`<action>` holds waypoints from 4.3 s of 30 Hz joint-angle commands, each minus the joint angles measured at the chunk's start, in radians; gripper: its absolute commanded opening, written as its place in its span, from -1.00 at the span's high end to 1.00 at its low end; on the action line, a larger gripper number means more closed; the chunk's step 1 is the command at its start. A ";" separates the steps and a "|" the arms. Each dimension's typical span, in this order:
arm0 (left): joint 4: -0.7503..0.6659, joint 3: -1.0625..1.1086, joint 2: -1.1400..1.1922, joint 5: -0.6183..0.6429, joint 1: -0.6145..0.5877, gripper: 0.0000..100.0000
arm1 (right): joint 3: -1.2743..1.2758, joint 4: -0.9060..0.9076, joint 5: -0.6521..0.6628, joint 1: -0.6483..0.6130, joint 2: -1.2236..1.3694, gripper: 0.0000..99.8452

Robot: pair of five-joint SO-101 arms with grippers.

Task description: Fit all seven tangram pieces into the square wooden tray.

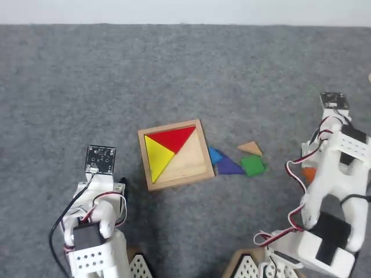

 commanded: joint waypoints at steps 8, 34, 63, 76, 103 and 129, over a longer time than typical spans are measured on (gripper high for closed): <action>0.006 -0.008 -0.018 0.006 0.003 0.62 | 0.120 -0.070 -0.032 -0.139 -0.038 0.43; 0.006 -0.008 -0.018 0.006 0.003 0.62 | 0.025 -0.219 0.005 0.099 0.220 0.50; 0.006 -0.008 -0.018 0.006 0.003 0.62 | 0.129 -0.062 -0.005 0.041 -0.113 0.63; 0.006 -0.008 -0.018 0.006 0.003 0.62 | 0.109 -0.203 -0.034 0.001 0.114 0.56; 0.006 -0.008 -0.018 0.006 0.003 0.62 | -0.140 0.054 0.069 0.262 0.019 0.46; 0.006 -0.008 -0.018 0.006 0.003 0.62 | -0.117 -0.097 0.147 0.237 0.294 0.46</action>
